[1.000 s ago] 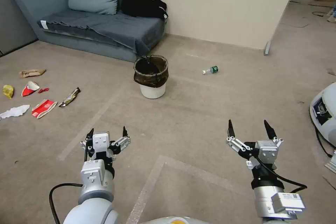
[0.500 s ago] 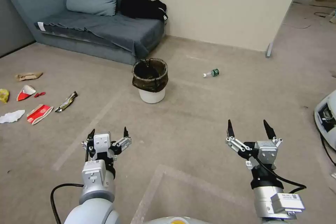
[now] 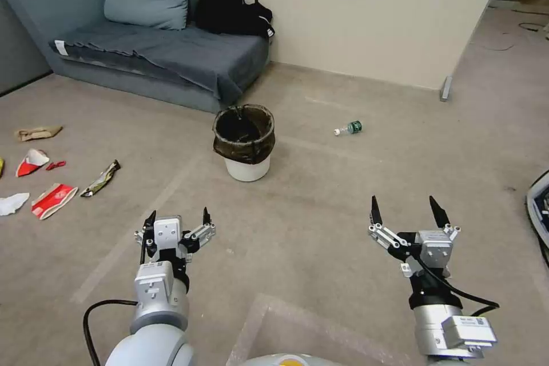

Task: Pick up the trash bin, then pick up the garbage from the floor and place it into the trash bin.

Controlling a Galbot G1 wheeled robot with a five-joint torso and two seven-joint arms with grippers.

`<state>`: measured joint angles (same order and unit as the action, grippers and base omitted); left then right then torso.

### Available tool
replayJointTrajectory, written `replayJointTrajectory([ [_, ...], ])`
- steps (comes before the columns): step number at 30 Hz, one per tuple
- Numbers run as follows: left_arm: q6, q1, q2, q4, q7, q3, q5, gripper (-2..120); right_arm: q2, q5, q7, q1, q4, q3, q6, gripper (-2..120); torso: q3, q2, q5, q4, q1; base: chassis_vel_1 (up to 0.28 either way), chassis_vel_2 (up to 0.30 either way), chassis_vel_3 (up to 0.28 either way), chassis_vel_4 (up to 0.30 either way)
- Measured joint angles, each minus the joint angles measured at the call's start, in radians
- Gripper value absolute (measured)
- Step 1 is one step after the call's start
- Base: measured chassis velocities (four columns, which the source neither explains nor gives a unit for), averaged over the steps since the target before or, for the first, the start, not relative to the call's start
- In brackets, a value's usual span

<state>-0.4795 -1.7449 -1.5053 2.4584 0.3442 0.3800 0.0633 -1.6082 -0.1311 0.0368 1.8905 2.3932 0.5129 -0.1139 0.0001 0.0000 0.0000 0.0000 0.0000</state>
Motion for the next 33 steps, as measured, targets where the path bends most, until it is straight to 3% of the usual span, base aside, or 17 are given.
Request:
replayJointTrajectory([
  [33, 0.000, -0.006, 0.006, 0.006, 0.000, -0.005, 0.003, 100, 0.000, 0.007, -0.004, 0.003, -0.004, -0.006, -0.002, 100, 0.000, 0.000, 0.0000, 0.0000, 0.000, -0.104, 0.102, 0.102, -0.100],
])
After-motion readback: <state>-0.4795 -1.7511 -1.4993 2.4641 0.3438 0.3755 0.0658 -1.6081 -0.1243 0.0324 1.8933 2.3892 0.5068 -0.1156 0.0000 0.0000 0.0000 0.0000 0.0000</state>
